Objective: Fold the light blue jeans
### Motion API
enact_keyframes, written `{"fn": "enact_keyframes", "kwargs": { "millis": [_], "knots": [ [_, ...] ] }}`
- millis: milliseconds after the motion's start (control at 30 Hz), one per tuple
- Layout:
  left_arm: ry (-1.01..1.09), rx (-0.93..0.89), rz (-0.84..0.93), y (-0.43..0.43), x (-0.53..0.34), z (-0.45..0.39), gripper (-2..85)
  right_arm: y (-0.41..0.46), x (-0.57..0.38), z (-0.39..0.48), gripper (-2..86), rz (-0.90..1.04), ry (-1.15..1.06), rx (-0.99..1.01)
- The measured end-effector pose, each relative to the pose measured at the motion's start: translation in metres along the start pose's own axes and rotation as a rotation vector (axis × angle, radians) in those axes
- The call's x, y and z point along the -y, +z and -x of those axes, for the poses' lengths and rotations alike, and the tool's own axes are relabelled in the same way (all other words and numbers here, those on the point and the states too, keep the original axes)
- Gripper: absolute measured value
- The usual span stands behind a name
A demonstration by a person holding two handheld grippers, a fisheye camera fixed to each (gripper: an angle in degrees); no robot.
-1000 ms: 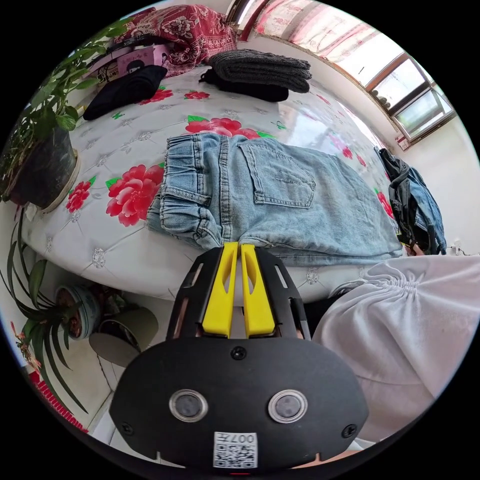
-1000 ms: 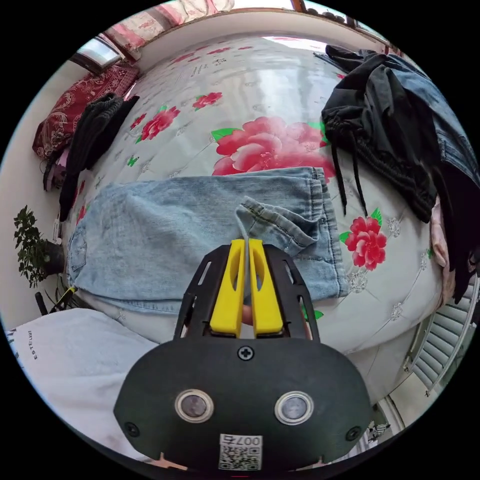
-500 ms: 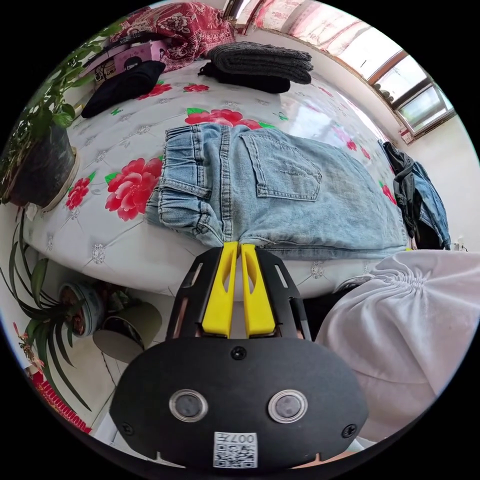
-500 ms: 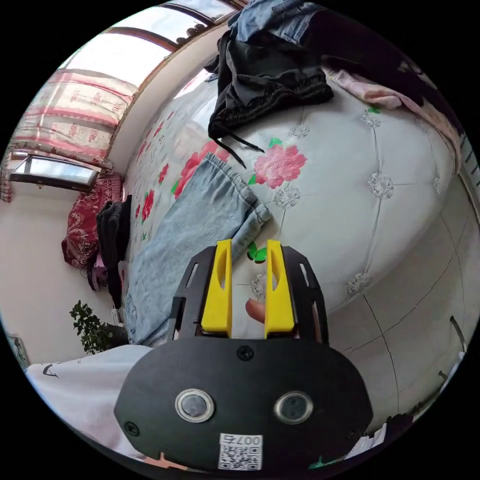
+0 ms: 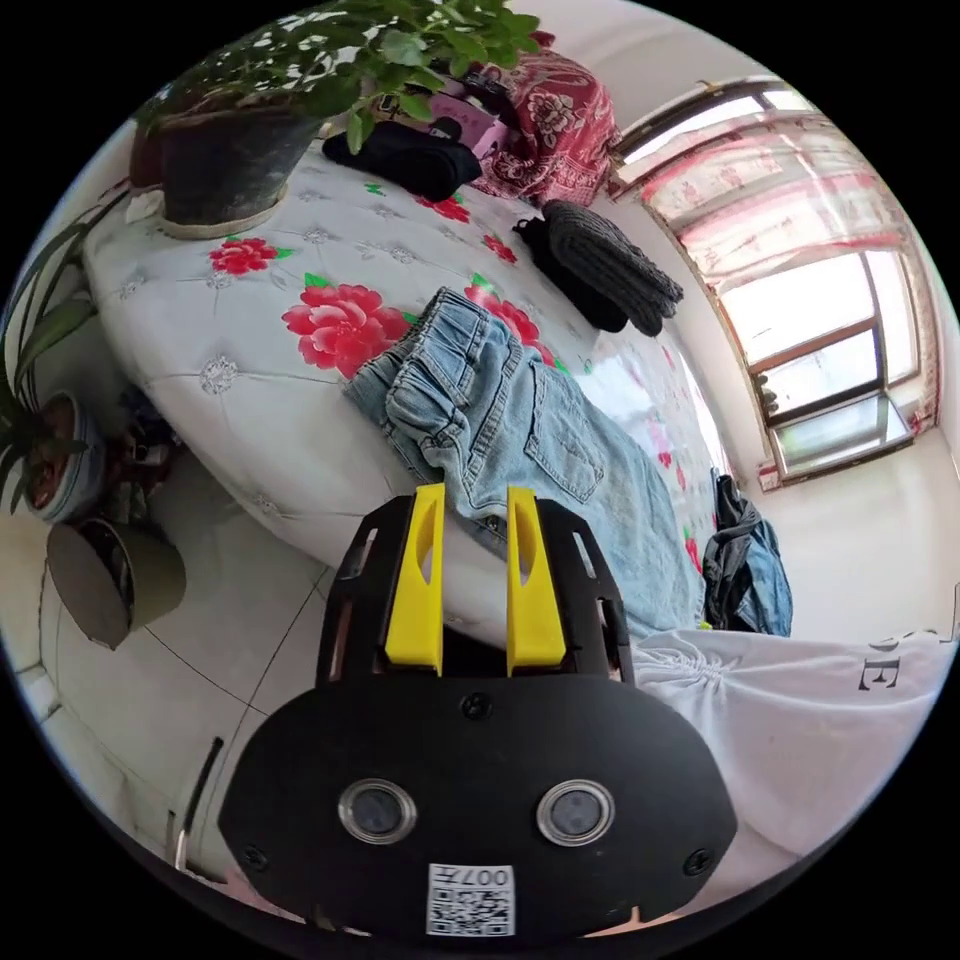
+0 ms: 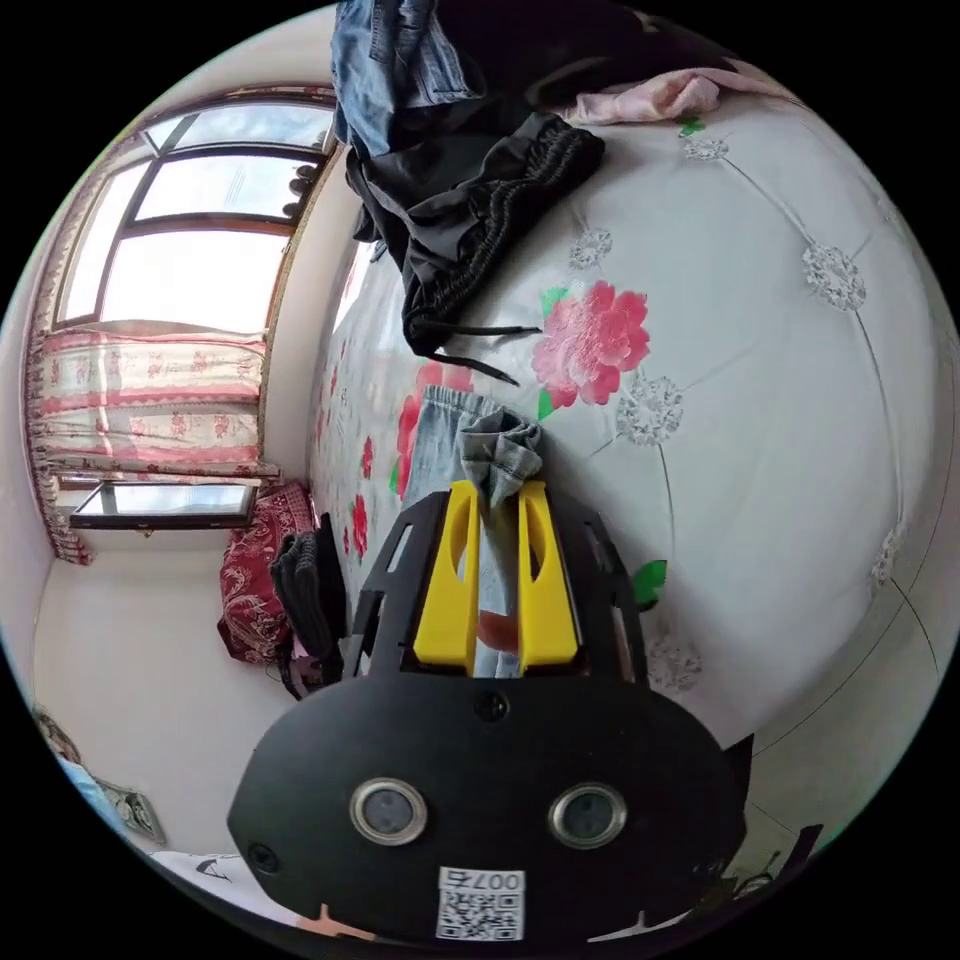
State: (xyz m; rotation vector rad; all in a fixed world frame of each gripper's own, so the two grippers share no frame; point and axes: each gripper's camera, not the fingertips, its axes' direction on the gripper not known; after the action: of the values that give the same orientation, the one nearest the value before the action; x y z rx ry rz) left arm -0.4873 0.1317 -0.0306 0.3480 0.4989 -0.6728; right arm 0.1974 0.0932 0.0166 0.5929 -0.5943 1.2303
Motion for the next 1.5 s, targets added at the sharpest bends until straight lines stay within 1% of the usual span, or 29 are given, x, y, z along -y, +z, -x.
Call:
{"fn": "enact_keyframes", "kwargs": {
  "millis": [67,133,167,233,267,333,367,400,433,467,500,533,600,667,800,867,933,967,1033,1067,1133,1200,1233,1300,1367,1400,1433,1467,1500],
  "knots": [
    [-0.071,-0.033,-0.042,-0.004,-0.001,0.014,9.6,0.006,0.001,0.038,3.2,0.025,-0.13,0.054],
    [-0.125,-0.072,-0.082,-0.005,-0.001,0.028,10.6,0.017,-0.012,0.111,2.1,0.113,-0.4,0.126],
    [-0.135,-0.079,-0.084,-0.005,0.0,0.031,10.9,0.021,-0.019,0.132,1.9,0.147,-0.481,0.139],
    [-0.161,-0.09,-0.09,-0.001,0.004,0.041,11.4,0.039,-0.073,0.212,1.8,0.293,-0.844,0.167],
    [-0.163,-0.092,-0.09,0.0,0.005,0.043,11.4,0.044,-0.091,0.229,1.9,0.333,-0.933,0.172],
    [-0.177,-0.092,-0.094,0.007,0.011,0.049,11.6,0.075,-0.169,0.268,2.6,0.521,-1.217,0.183],
    [-0.18,-0.097,-0.094,0.009,0.013,0.051,11.7,0.085,-0.19,0.271,3.0,0.576,-1.27,0.185],
    [-0.188,-0.103,-0.091,0.014,0.017,0.054,11.8,0.11,-0.23,0.269,3.7,0.704,-1.355,0.167],
    [-0.198,-0.104,-0.08,0.019,0.02,0.058,11.8,0.138,-0.266,0.259,4.3,0.873,-1.412,0.107],
    [-0.204,-0.104,-0.077,0.022,0.021,0.06,11.8,0.153,-0.282,0.252,4.6,0.967,-1.437,0.07],
    [-0.219,-0.099,-0.074,0.025,0.024,0.063,11.6,0.176,-0.309,0.236,5.2,1.121,-1.47,-0.014],
    [-0.23,-0.112,-0.084,0.027,0.026,0.067,11.5,0.187,-0.327,0.222,5.6,1.185,-1.504,-0.077],
    [-0.242,-0.136,-0.094,0.03,0.028,0.07,11.1,0.184,-0.331,0.216,5.9,1.177,-1.53,-0.09],
    [-0.244,-0.147,-0.104,0.033,0.028,0.072,9.9,0.173,-0.317,0.218,5.9,1.102,-1.506,-0.084],
    [-0.274,-0.184,-0.146,0.034,0.023,0.076,5.5,0.151,-0.261,0.21,6.3,0.926,-1.332,-0.092],
    [-0.219,-0.217,-0.191,0.026,0.024,0.063,4.8,0.138,-0.239,0.202,6.5,0.854,-1.25,-0.091],
    [-0.01,-0.303,-0.253,0.006,0.034,0.018,4.5,0.117,-0.214,0.19,6.8,0.75,-1.152,-0.079],
    [0.06,-0.321,-0.255,0.001,0.039,0.001,4.5,0.111,-0.208,0.187,6.8,0.724,-1.13,-0.071],
    [0.418,-0.349,-0.22,-0.011,0.053,-0.085,4.3,0.089,-0.183,0.172,7.0,0.624,-1.031,-0.05],
    [0.493,-0.365,-0.206,-0.012,0.054,-0.105,4.3,0.084,-0.177,0.168,7.0,0.606,-1.006,-0.048],
    [0.721,-0.475,-0.118,-0.002,0.049,-0.178,4.3,0.069,-0.154,0.152,7.1,0.553,-0.916,-0.036],
    [0.858,-0.556,-0.044,0.01,0.031,-0.225,4.3,0.058,-0.14,0.143,7.1,0.51,-0.868,-0.03],
    [0.908,-0.556,-0.044,0.013,0.017,-0.246,4.3,0.05,-0.134,0.138,7.1,0.482,-0.845,-0.022],
    [0.894,-0.526,-0.132,0.01,0.006,-0.247,4.4,0.037,-0.128,0.134,7.1,0.447,-0.825,-0.009],
    [0.774,-0.518,-0.134,0.013,0.015,-0.219,4.4,0.026,-0.128,0.13,7.1,0.421,-0.826,0.003],
    [0.675,-0.478,-0.117,0.014,0.022,-0.191,4.5,0.022,-0.129,0.127,7.1,0.417,-0.835,-0.003],
    [0.589,-0.386,-0.118,0.013,0.026,-0.161,4.5,0.022,-0.13,0.122,7.1,0.429,-0.845,-0.017],
    [0.55,-0.336,-0.121,0.011,0.026,-0.146,4.6,0.024,-0.13,0.12,7.2,0.439,-0.849,-0.028],
    [0.456,-0.265,-0.11,0.008,0.025,-0.115,4.6,0.027,-0.13,0.115,7.3,0.46,-0.85,-0.05]
  ]
}}
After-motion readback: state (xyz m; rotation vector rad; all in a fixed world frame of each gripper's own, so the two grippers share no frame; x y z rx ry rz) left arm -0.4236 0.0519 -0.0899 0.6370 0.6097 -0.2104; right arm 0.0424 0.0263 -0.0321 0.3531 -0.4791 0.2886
